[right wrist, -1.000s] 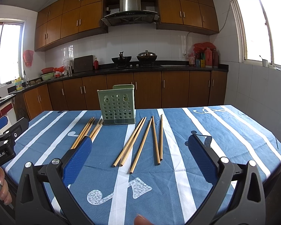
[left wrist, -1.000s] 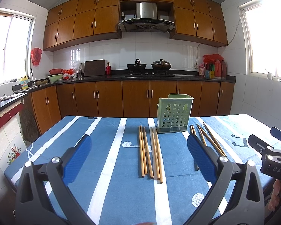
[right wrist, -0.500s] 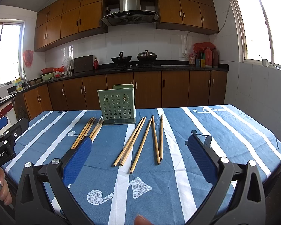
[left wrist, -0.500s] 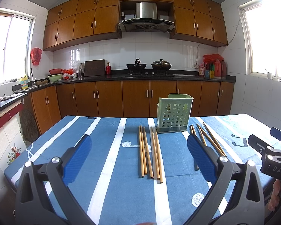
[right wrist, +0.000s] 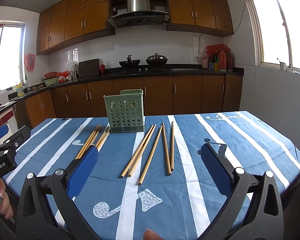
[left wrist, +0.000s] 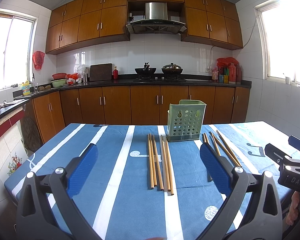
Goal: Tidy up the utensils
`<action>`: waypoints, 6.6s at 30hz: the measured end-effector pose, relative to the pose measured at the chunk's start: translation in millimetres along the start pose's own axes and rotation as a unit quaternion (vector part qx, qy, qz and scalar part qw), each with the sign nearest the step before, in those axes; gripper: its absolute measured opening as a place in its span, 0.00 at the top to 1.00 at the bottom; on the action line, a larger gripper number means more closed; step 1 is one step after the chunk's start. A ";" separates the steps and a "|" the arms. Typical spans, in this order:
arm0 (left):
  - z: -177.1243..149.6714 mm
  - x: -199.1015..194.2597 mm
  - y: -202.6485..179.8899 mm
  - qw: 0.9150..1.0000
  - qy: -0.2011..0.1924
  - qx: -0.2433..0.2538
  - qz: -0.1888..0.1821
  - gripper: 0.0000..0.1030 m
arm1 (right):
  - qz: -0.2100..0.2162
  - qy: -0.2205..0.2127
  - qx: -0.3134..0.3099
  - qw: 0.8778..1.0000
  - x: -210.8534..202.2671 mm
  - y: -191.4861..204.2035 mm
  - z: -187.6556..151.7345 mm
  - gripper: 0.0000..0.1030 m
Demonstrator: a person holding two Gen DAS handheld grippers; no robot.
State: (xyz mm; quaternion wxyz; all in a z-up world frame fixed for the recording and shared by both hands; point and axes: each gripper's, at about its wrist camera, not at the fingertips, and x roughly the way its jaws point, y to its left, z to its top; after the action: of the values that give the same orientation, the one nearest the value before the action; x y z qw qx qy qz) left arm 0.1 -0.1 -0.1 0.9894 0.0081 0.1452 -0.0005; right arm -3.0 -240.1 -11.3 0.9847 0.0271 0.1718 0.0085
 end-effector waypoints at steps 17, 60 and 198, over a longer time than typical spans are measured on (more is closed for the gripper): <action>-0.8 4.4 0.7 1.000 0.015 0.000 0.004 0.04 | 0.004 0.022 0.010 1.000 2.4 -2.7 -1.2 0.02; -31.1 207.4 37.4 0.944 0.325 -0.038 -0.053 0.71 | -0.043 0.292 0.116 0.948 227.6 -90.1 -13.2 0.93; 209.1 230.4 -22.1 0.991 0.027 -0.073 -0.110 0.93 | 0.081 -0.010 0.072 0.994 177.7 -12.2 185.2 0.93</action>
State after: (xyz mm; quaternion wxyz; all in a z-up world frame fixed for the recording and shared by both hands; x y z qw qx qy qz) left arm 280.8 -25.3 133.6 0.9770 -0.0803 0.1714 -0.0980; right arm 227.1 -257.0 102.0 0.9780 0.1120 0.1594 0.0751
